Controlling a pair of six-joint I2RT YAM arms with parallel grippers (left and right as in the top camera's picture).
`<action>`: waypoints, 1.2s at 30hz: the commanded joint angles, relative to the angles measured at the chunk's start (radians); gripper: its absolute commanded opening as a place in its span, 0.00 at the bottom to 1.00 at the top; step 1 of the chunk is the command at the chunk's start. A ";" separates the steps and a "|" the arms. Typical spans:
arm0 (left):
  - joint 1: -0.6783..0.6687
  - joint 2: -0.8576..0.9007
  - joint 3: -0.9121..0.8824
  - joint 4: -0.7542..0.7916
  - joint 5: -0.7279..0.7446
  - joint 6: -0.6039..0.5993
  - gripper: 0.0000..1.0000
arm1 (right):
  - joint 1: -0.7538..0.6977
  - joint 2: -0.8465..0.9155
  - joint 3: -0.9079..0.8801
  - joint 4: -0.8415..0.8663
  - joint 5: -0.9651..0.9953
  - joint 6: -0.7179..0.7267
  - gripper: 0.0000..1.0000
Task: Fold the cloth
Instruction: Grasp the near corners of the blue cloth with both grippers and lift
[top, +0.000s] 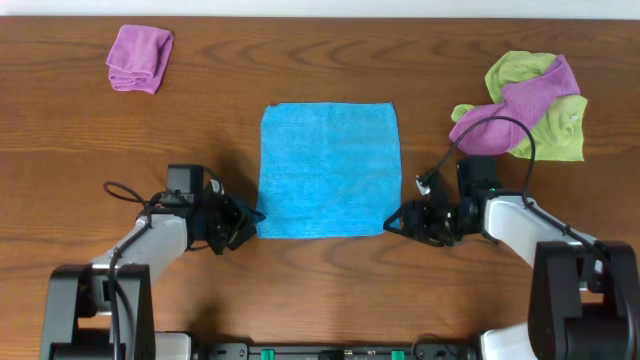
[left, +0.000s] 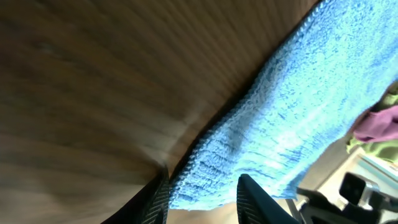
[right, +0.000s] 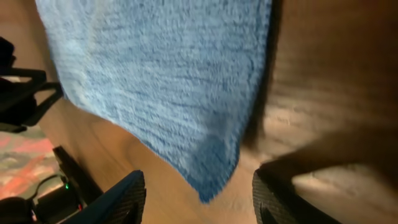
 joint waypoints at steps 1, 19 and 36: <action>0.002 0.053 -0.026 -0.016 -0.053 -0.008 0.38 | -0.005 0.043 -0.006 0.012 0.044 0.031 0.53; 0.002 0.053 -0.026 -0.077 -0.142 0.050 0.28 | -0.005 0.076 -0.006 0.036 0.044 0.067 0.35; 0.002 -0.008 0.080 -0.027 -0.026 0.075 0.06 | -0.005 -0.064 0.076 -0.045 0.000 0.083 0.02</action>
